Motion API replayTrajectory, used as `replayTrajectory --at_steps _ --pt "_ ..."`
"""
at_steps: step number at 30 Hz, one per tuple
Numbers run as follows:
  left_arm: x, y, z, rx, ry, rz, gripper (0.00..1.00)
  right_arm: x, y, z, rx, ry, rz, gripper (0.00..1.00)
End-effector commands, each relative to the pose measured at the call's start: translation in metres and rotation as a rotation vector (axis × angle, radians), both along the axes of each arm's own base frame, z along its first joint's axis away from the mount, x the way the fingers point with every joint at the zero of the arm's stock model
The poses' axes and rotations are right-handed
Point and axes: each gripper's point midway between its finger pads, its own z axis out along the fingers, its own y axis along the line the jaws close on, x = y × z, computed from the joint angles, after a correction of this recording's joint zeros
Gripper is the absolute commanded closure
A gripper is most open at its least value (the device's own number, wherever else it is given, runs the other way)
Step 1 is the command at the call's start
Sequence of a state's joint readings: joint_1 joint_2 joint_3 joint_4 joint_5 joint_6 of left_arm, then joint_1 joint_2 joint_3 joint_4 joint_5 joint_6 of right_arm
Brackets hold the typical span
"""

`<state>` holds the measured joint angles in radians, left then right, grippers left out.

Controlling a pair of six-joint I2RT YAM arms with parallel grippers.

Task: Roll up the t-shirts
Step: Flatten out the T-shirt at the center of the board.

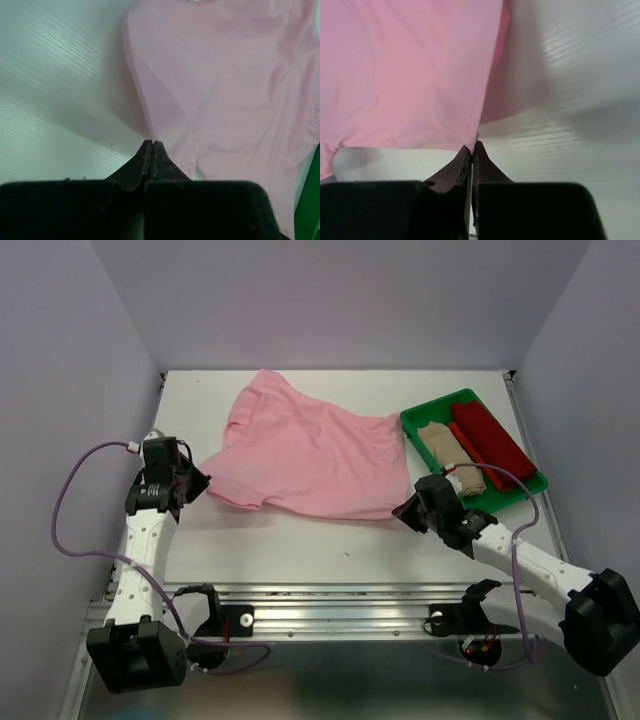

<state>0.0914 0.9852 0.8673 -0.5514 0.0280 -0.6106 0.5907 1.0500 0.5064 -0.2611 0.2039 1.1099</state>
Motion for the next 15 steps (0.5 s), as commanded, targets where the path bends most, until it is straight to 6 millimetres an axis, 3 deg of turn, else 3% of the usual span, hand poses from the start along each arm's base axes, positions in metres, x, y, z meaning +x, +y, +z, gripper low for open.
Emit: replayTrajectory --at_steps 1,3,6,10,12,13,15 --pt "0.005 0.000 0.044 0.009 -0.114 0.002 1.00 0.018 0.004 0.044 -0.007 -0.114 0.009 0.99" --pt "0.002 0.002 0.049 0.021 -0.120 0.010 1.00 0.015 0.003 0.042 -0.019 -0.096 0.020 0.99" --pt "-0.010 0.008 0.045 0.048 -0.089 0.037 1.00 0.002 0.000 0.022 -0.037 -0.031 0.038 0.99" --pt "-0.024 0.005 0.023 0.028 -0.034 0.037 1.00 -0.014 -0.004 0.003 -0.037 0.032 0.043 0.98" --pt "-0.026 0.002 0.017 0.014 -0.024 0.032 1.00 -0.017 -0.006 0.002 -0.040 0.040 0.041 0.86" --pt "-0.026 0.002 0.015 0.009 -0.027 0.037 1.00 -0.016 -0.006 0.002 -0.040 0.040 0.041 0.73" --pt "-0.024 0.002 0.015 0.008 -0.031 0.037 1.00 -0.017 -0.006 0.001 -0.042 0.049 0.036 0.59"
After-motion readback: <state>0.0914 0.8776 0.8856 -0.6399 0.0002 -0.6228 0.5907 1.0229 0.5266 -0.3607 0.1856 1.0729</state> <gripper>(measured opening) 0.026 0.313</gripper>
